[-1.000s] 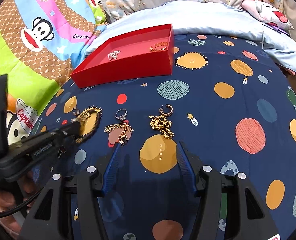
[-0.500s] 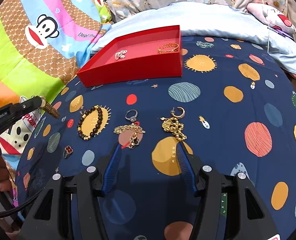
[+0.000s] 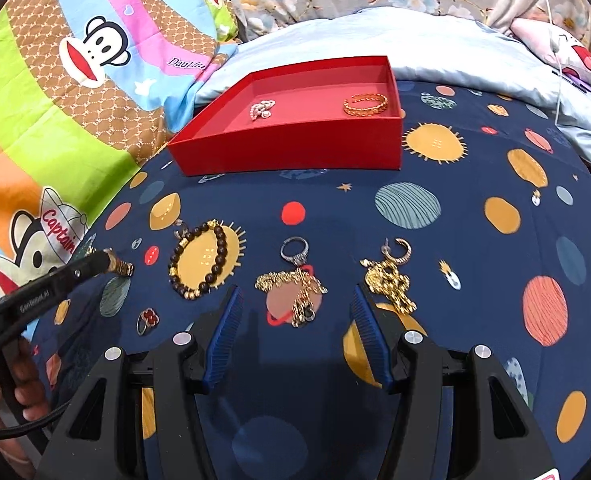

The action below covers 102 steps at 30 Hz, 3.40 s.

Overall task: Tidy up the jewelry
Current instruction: 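Grasp the gold link piece beside the beaded bracelet with left gripper, then grasp the silver ring with the right gripper, then carry gold link piece with left gripper while right carries silver ring into tray, release, then withdraw both tools from the tray toward the remaining jewelry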

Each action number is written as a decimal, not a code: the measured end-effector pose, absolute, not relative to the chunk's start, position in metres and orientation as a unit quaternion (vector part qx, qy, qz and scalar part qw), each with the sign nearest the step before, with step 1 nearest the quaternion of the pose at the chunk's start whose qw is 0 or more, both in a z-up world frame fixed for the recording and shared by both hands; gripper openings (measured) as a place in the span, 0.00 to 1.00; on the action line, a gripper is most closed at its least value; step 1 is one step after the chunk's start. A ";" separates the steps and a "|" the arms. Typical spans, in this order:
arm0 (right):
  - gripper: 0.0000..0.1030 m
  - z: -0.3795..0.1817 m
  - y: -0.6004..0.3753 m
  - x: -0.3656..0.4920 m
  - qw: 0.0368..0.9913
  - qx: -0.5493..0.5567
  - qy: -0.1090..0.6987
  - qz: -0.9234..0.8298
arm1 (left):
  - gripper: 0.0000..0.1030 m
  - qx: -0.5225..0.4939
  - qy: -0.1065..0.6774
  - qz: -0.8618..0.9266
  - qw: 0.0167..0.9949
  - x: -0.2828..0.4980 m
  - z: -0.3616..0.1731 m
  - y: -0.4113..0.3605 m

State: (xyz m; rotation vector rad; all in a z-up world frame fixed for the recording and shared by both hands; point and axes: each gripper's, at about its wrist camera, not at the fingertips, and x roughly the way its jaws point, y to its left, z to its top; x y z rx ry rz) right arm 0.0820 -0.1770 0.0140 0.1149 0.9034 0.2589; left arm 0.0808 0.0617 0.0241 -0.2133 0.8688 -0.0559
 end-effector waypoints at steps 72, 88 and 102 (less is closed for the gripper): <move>0.08 0.043 -0.203 0.248 0.910 0.061 0.395 0.111 | 0.08 -0.059 0.377 -0.085 0.920 0.266 0.072 -0.013; 0.18 0.034 -0.200 0.255 0.916 0.037 0.388 0.090 | 0.48 -0.047 0.362 -0.042 0.930 0.272 0.061 -0.009; 0.26 0.051 -0.208 0.179 0.916 0.068 0.380 0.106 | 0.53 -0.065 0.365 -0.022 0.928 0.197 0.063 0.023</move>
